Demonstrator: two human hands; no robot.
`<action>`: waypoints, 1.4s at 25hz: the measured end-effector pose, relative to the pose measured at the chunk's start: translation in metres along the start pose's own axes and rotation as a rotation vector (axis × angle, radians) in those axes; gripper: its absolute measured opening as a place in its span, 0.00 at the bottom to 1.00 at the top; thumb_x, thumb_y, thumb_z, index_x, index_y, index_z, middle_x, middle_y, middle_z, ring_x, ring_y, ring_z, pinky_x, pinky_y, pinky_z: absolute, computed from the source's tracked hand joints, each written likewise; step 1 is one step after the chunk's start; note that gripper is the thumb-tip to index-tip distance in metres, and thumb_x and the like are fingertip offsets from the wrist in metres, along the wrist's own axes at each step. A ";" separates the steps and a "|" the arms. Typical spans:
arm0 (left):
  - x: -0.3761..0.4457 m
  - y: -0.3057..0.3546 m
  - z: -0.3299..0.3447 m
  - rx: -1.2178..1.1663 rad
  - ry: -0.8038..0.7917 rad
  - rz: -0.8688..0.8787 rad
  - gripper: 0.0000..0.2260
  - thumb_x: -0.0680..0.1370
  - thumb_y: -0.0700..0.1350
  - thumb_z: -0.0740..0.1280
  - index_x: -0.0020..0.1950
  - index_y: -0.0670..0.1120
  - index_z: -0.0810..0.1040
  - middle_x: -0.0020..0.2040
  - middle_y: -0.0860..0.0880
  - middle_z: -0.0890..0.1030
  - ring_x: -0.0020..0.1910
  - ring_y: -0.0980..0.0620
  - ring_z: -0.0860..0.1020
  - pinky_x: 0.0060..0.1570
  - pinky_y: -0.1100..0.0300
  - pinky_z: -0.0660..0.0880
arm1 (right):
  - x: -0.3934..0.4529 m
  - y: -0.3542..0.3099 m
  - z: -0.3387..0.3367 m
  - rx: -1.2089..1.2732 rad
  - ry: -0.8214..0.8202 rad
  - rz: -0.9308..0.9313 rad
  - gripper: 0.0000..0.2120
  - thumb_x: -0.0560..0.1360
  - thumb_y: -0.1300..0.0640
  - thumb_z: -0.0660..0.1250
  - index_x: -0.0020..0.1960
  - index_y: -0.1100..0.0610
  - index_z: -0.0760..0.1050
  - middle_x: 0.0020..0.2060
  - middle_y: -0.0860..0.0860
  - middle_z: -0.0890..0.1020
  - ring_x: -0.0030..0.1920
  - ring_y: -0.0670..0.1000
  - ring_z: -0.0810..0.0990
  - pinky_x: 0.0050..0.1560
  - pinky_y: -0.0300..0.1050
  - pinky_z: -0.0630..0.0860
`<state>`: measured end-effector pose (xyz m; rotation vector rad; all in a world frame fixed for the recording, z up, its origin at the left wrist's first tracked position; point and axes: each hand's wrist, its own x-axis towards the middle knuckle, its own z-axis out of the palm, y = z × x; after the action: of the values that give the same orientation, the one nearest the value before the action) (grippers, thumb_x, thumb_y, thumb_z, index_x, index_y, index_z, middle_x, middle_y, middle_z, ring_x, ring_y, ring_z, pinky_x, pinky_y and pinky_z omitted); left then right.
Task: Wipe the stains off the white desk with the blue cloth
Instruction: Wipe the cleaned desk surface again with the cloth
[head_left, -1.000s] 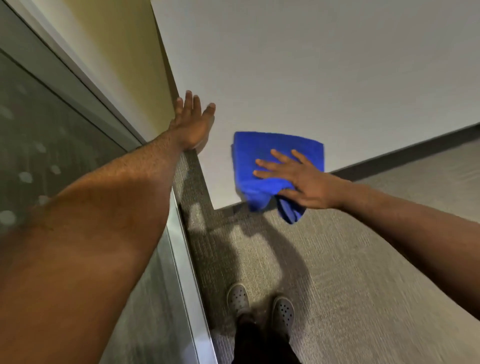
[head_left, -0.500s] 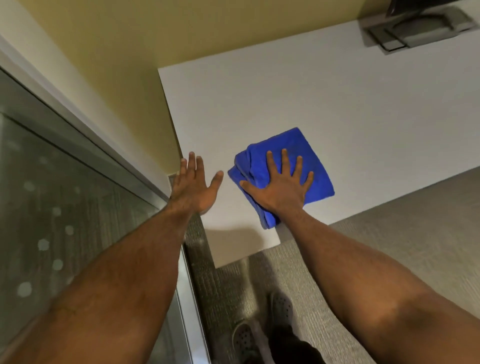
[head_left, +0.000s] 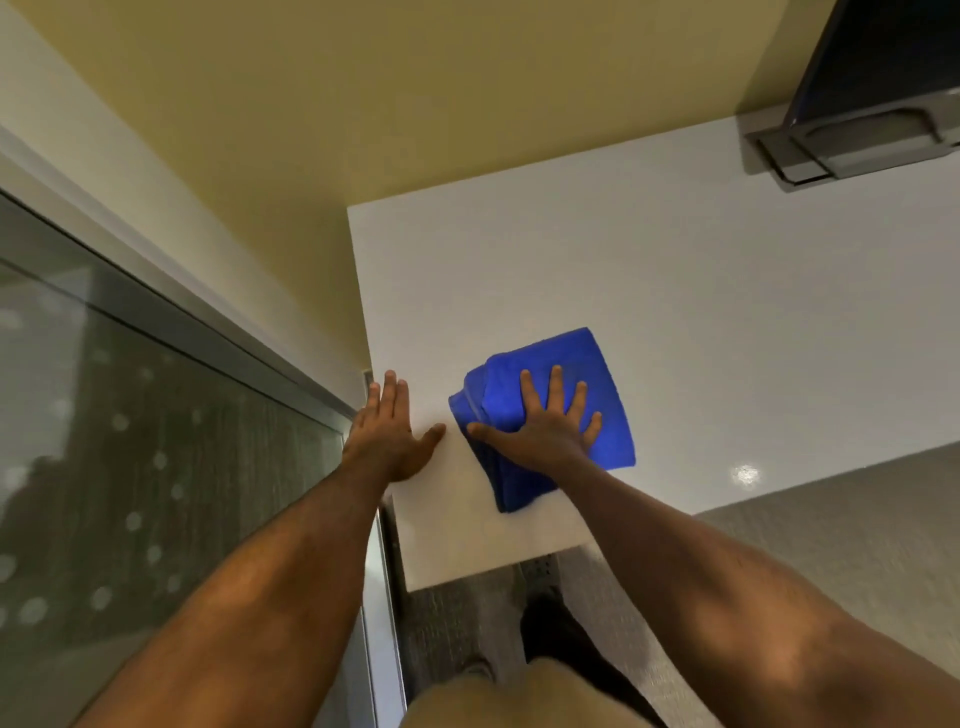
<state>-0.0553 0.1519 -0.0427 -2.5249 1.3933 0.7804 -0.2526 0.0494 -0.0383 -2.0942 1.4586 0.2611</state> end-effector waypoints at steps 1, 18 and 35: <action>0.000 0.004 -0.007 -0.003 -0.005 -0.010 0.41 0.78 0.66 0.54 0.79 0.42 0.42 0.80 0.42 0.41 0.79 0.42 0.44 0.76 0.46 0.50 | 0.003 0.004 -0.012 -0.005 -0.088 -0.020 0.54 0.55 0.15 0.50 0.74 0.38 0.41 0.77 0.48 0.39 0.75 0.61 0.37 0.69 0.70 0.46; -0.014 0.123 -0.014 -0.874 0.050 -0.472 0.14 0.74 0.49 0.71 0.54 0.45 0.73 0.56 0.45 0.76 0.50 0.46 0.79 0.54 0.50 0.80 | 0.036 0.062 -0.082 0.329 0.032 0.059 0.14 0.74 0.55 0.67 0.59 0.56 0.72 0.56 0.54 0.76 0.50 0.53 0.76 0.47 0.46 0.73; 0.012 0.091 -0.078 -0.790 0.447 -0.157 0.13 0.80 0.39 0.62 0.64 0.46 0.78 0.56 0.44 0.76 0.53 0.46 0.77 0.52 0.63 0.71 | 0.088 0.005 -0.118 0.370 0.131 -0.452 0.16 0.74 0.64 0.65 0.61 0.56 0.77 0.56 0.55 0.80 0.54 0.56 0.79 0.53 0.37 0.69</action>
<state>-0.0966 0.0630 0.0283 -3.5471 1.0942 0.9025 -0.2417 -0.0870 0.0162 -2.0831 0.9684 -0.3025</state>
